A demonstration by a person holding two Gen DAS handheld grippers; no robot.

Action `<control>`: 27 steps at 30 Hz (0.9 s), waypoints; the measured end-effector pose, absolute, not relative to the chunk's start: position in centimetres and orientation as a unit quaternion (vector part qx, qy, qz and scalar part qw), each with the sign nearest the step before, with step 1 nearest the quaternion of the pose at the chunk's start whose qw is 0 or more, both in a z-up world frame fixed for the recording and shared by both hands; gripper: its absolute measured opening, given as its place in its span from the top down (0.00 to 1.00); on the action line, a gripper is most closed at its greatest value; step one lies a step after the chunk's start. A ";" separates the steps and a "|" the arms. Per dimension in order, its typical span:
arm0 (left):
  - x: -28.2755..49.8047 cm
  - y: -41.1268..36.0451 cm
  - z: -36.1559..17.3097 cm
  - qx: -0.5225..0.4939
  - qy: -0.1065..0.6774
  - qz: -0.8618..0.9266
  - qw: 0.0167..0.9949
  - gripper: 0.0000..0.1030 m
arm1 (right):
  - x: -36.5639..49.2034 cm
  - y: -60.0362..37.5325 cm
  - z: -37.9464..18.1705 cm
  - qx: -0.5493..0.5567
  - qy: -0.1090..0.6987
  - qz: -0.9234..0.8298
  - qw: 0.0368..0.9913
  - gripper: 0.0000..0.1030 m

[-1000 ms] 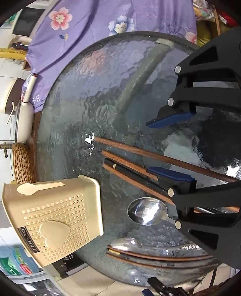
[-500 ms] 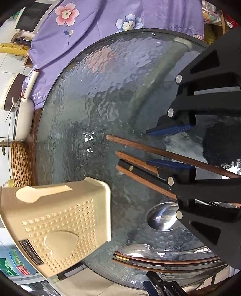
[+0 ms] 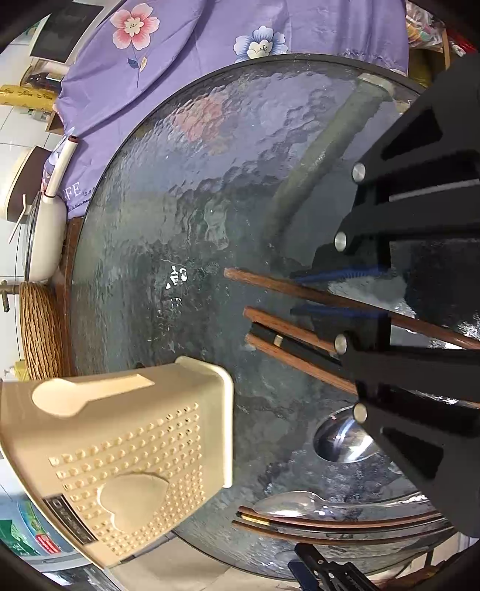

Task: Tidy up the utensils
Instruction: 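Grasp one brown chopstick with the right tool while the left tool grasps the clear plastic ladle, then lift the chopstick into the beige holder with the right tool while the left tool drops the ladle in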

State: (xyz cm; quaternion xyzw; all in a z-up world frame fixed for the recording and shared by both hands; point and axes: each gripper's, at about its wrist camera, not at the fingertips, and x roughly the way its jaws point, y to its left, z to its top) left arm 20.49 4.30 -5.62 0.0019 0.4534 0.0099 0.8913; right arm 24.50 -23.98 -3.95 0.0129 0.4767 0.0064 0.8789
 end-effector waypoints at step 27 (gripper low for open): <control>19.7 3.1 -0.7 -0.006 0.372 -0.027 0.928 0.66 | 23.6 -25.1 1.4 0.064 0.382 0.081 0.918 0.93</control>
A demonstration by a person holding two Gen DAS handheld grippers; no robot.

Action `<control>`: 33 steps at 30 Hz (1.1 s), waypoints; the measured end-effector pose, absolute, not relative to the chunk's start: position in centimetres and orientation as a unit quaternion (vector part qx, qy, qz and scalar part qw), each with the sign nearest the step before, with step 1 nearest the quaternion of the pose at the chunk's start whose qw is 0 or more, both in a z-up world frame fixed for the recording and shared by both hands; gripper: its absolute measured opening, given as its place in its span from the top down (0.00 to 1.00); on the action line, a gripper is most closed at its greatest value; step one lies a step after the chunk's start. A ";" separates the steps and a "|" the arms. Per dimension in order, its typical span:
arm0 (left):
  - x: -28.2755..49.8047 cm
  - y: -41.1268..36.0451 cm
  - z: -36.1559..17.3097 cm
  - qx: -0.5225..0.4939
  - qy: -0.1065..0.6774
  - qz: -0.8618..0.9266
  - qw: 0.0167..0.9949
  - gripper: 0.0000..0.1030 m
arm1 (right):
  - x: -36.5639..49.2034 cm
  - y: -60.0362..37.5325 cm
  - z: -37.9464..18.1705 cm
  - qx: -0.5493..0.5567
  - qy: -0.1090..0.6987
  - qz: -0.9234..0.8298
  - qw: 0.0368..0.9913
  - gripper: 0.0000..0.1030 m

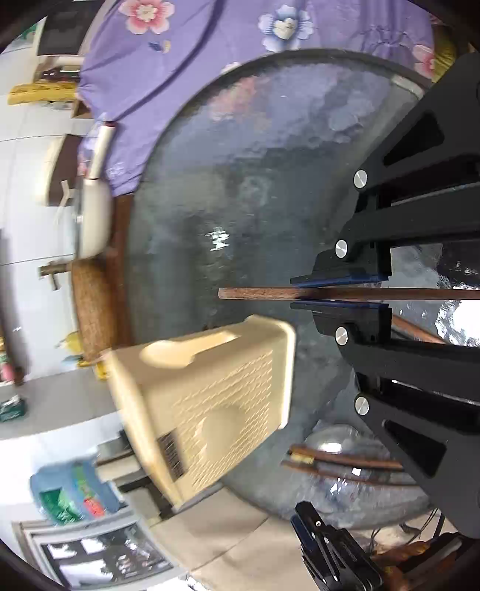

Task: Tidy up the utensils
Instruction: 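Lift the chopstick into the beige holder with the right tool while the left tool drops the ladle in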

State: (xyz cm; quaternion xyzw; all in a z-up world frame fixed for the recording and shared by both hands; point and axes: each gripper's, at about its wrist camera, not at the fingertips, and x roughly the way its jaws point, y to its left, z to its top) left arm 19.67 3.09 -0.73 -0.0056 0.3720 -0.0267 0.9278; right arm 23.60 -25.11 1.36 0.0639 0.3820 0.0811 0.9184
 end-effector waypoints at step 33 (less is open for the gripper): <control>16.8 0.3 12.1 -0.010 0.234 -0.138 0.962 0.66 | 17.1 -25.0 17.4 0.050 0.234 0.209 0.948 0.93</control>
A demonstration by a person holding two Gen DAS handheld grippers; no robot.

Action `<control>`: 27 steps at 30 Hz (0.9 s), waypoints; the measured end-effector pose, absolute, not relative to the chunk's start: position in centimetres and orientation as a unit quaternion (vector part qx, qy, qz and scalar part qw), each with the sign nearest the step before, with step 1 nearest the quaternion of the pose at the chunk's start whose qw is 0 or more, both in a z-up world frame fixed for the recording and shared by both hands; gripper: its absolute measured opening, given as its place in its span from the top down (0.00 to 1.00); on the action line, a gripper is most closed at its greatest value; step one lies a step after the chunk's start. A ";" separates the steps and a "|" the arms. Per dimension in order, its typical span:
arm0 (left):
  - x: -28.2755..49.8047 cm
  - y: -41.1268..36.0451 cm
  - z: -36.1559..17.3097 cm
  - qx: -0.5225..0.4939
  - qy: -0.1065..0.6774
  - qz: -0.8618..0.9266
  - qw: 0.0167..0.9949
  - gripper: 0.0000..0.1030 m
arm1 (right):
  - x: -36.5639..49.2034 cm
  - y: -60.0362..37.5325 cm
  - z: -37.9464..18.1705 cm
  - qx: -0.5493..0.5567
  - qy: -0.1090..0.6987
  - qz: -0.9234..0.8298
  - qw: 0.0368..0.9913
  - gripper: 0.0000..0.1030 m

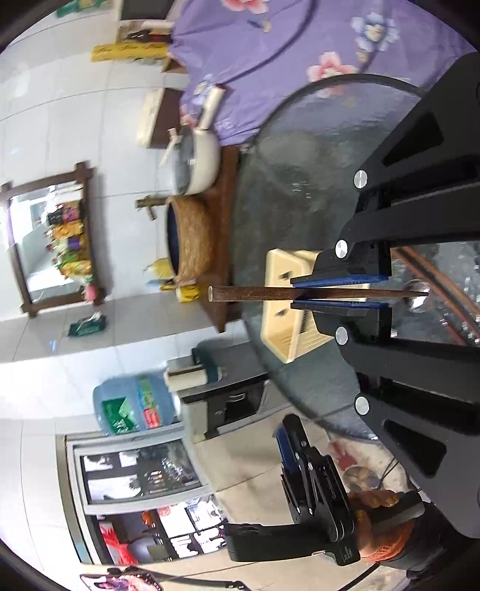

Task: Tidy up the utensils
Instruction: 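Lift the chopstick into the beige holder with the right tool while the left tool drops the ladle in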

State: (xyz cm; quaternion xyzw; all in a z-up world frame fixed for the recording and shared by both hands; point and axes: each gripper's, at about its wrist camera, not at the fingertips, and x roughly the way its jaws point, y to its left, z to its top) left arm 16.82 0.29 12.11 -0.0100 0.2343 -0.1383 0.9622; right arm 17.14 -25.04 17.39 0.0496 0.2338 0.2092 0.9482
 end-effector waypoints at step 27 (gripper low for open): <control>28.6 -3.3 10.8 -0.008 0.229 -0.074 0.971 0.66 | 28.6 -21.7 17.3 0.070 0.215 0.152 0.962 0.93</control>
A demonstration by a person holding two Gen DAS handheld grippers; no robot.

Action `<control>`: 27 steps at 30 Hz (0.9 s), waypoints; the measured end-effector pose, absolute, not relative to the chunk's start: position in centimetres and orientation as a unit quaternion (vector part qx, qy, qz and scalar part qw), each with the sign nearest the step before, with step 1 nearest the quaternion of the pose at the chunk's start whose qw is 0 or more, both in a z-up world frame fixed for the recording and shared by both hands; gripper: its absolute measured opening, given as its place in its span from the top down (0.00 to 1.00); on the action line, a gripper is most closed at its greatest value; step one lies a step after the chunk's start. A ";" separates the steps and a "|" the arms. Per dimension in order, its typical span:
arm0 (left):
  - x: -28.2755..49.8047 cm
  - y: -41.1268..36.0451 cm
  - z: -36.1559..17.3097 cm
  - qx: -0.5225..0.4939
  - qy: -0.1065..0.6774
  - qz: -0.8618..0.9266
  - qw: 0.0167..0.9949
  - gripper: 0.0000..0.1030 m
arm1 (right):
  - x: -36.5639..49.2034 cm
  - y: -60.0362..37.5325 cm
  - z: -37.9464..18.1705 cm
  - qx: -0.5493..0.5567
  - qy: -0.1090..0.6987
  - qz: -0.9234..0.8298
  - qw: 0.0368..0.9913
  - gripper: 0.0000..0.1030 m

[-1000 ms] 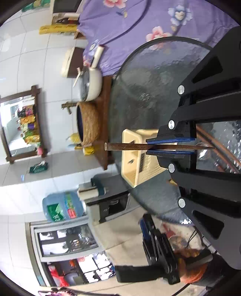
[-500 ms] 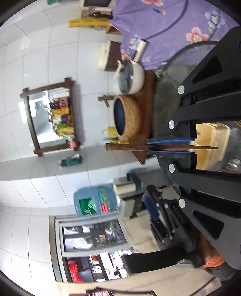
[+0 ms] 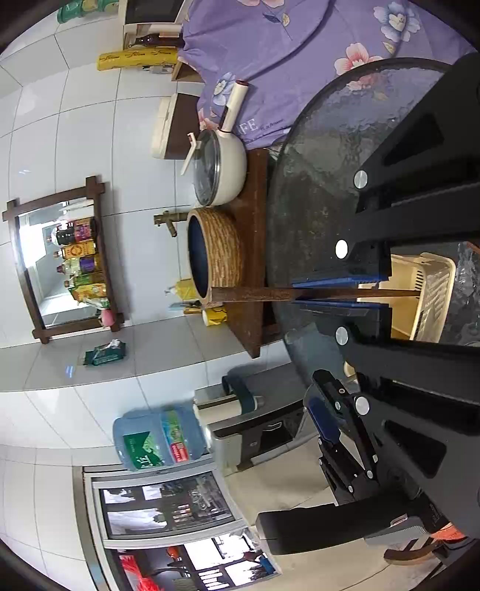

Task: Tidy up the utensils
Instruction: 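Lift the chopstick into the beige holder with the right tool while the left tool drops the ladle in, then open both tools and move them back over the remaining utensils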

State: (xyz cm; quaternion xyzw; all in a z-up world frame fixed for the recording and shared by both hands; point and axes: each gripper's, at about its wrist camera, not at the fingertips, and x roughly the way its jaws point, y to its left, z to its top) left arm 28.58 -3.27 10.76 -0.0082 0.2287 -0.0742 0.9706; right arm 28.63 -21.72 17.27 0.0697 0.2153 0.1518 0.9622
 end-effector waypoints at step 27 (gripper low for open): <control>26.6 -3.0 7.6 -0.016 0.224 -0.091 0.970 0.30 | 28.6 -22.5 13.1 0.075 0.242 0.126 0.959 0.89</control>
